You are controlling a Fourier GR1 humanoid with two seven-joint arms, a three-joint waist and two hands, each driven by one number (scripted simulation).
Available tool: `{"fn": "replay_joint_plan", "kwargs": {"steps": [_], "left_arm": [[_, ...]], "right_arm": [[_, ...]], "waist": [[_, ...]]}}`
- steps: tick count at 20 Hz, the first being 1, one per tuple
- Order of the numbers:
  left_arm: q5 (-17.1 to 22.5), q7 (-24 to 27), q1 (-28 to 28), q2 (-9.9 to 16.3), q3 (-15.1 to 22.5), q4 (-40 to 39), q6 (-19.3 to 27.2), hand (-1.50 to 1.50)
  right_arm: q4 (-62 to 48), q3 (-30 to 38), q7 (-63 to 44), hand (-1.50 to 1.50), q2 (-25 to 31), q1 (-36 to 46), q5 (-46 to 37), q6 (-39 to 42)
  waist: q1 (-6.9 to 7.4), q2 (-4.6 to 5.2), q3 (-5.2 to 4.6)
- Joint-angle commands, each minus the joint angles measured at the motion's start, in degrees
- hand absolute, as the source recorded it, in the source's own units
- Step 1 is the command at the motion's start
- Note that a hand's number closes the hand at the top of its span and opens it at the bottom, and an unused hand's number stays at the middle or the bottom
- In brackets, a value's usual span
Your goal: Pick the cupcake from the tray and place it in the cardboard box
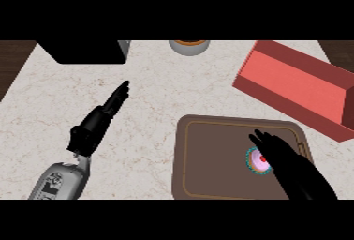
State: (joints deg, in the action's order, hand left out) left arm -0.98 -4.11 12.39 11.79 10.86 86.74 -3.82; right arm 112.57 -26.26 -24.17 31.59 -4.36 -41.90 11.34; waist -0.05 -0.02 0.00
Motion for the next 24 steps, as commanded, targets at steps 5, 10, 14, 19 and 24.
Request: {"fn": "replay_joint_plan", "kwargs": {"steps": [5,10,14,19,24], "left_arm": [[-2.5,-0.7,0.8,-3.4,-1.2,-1.1,-1.4,0.0],[-4.3,-4.5,-2.6,-3.7,-0.3,7.0,-0.6,0.0],[-3.3,-0.2,-3.0,-3.9,-3.4,2.0,-3.8,0.0],[-5.2,-4.2,-1.6,-6.0,-2.4,4.6,-2.8,0.0],[-4.7,-0.9,-1.4,-4.8,-5.5,1.8,-5.4,0.0]], "right_arm": [[-5.9,1.9,4.2,-1.5,-5.0,0.7,-3.8,4.0],[-3.2,0.1,2.4,-1.5,-6.3,-3.8,-7.2,4.7],[-6.2,3.3,4.9,-1.5,-8.4,-1.4,-8.5,6.6],[-16.8,3.4,7.5,-1.5,-12.6,3.1,-13.0,3.6],[-17.5,3.6,7.8,-1.5,-13.4,1.8,-17.4,3.1]], "waist": [[-0.09,0.01,0.0],[-0.03,-0.09,0.01],[-0.04,-0.01,0.0],[0.09,0.0,0.01],[0.02,0.0,0.0]]}}
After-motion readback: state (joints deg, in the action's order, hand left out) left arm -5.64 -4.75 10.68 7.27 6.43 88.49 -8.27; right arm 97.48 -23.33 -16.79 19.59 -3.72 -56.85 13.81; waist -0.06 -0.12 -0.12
